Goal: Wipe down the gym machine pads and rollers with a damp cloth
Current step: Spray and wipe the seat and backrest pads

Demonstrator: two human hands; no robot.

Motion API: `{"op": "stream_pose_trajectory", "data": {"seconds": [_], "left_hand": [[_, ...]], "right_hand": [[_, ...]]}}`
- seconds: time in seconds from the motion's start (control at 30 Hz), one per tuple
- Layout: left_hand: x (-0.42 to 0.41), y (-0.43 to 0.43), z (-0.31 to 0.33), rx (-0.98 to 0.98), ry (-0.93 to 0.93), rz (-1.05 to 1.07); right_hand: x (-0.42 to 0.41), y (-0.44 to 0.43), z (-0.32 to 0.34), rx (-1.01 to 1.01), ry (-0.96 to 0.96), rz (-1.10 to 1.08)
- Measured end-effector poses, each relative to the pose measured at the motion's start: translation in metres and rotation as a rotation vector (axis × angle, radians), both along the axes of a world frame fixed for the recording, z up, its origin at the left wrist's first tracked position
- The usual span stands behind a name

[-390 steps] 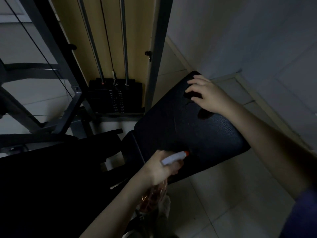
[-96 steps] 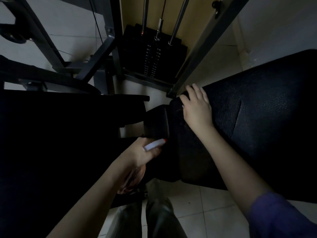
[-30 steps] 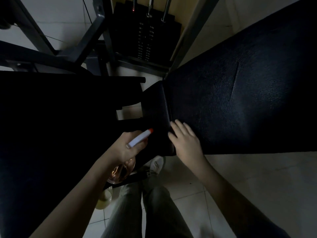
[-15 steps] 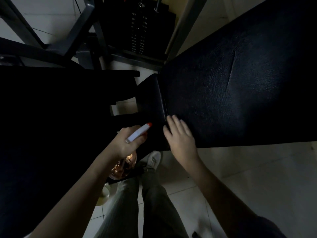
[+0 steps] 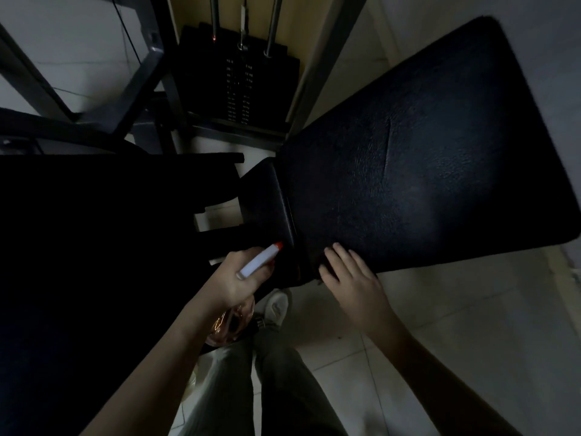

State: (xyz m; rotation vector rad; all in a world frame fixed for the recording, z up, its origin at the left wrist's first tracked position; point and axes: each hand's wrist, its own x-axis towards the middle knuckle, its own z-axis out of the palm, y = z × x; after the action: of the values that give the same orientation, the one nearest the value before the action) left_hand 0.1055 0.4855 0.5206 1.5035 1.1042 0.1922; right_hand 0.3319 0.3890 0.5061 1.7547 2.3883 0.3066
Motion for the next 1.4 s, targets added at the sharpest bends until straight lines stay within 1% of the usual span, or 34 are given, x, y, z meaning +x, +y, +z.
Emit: {"op": "stream_pose_trajectory", "data": {"seconds": [0.13,0.23,0.37,0.47,0.6,0.73,0.83,1.0,1.07,1.13,1.23,1.3,1.4], "left_hand": [[0.003,-0.004,0.006,-0.009,0.01,0.003],[0.007,-0.008,0.017,-0.021,0.007,-0.037],[0.011,-0.011,0.028,0.025,-0.006,-0.121],[0.019,-0.018,0.036,0.043,-0.003,-0.125],[0.029,-0.029,0.035,0.099,0.063,-0.169],[0.038,-0.042,0.034,0.066,0.203,-0.126],[0.048,-0.053,0.04,0.095,0.196,-0.124],[0.073,-0.074,0.05,0.147,0.179,-0.06],[0.085,-0.084,0.057,0.155,0.156,0.039],[0.099,-0.097,0.061,0.184,0.098,0.155],[0.123,-0.117,0.066,0.221,0.005,0.268],[0.138,-0.13,0.072,0.214,-0.06,0.324],[0.16,-0.148,0.087,0.195,-0.101,0.394]], "right_hand": [[0.018,-0.005,0.026,0.044,-0.021,-0.051],[0.033,-0.005,0.045,0.115,-0.02,-0.083],[0.043,-0.002,0.065,0.185,-0.021,-0.098],[0.05,-0.001,0.075,0.222,-0.014,-0.101],[0.063,0.0,0.079,0.233,-0.032,-0.055],[0.066,0.001,0.077,0.254,0.007,-0.034],[0.067,0.001,0.075,0.303,0.035,-0.001],[0.086,-0.004,0.089,0.374,0.101,0.027],[0.098,-0.006,0.094,0.389,0.127,0.094],[0.11,-0.005,0.098,0.415,0.158,0.18],[0.129,-0.005,0.104,0.448,0.201,0.292],[0.139,-0.004,0.112,0.48,0.24,0.326],[0.155,-0.005,0.134,0.543,0.349,0.325]]}}
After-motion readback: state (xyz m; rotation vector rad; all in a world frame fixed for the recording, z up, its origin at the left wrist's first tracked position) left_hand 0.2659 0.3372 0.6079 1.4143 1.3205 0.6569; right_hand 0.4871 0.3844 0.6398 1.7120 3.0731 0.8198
